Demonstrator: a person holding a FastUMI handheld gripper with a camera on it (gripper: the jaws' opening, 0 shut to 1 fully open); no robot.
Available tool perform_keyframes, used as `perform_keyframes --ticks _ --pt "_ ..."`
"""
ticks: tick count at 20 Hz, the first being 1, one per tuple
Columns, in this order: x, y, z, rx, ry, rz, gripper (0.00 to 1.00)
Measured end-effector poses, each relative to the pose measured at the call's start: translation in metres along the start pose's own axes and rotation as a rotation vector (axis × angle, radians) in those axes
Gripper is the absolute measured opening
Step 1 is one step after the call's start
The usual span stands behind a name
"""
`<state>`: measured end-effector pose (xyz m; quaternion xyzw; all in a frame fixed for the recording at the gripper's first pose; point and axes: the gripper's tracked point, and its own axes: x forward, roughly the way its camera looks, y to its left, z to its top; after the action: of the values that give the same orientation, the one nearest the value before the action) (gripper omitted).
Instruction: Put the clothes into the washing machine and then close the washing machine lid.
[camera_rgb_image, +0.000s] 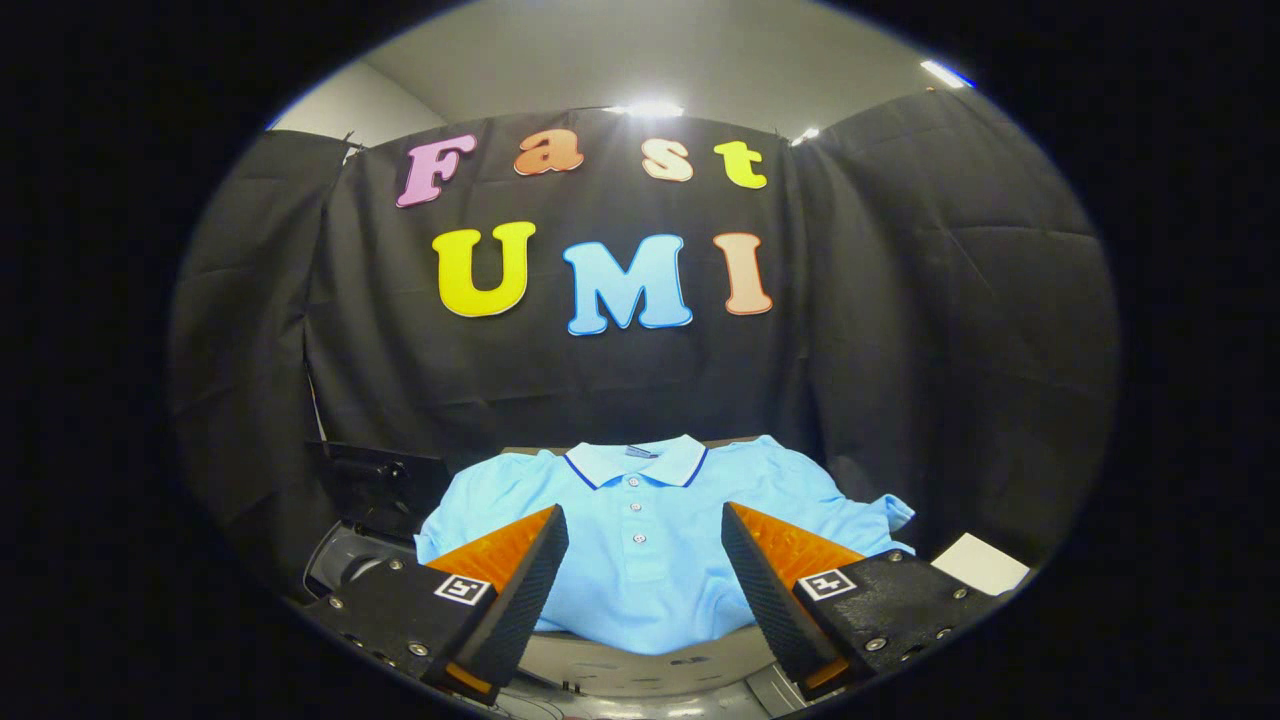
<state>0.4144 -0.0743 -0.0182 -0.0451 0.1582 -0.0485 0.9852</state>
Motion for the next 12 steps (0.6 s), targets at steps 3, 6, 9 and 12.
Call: perform_keyframes --ticks 3,6,9,12 --pt "0.029 0.001 -0.010 0.007 0.066 0.027 0.96" --pt "0.048 0.004 -0.023 -0.008 0.137 0.049 0.96" --pt "0.056 0.002 -0.037 -0.025 0.205 0.064 0.96" --pt "0.056 0.003 -0.038 0.002 0.228 0.083 0.96"
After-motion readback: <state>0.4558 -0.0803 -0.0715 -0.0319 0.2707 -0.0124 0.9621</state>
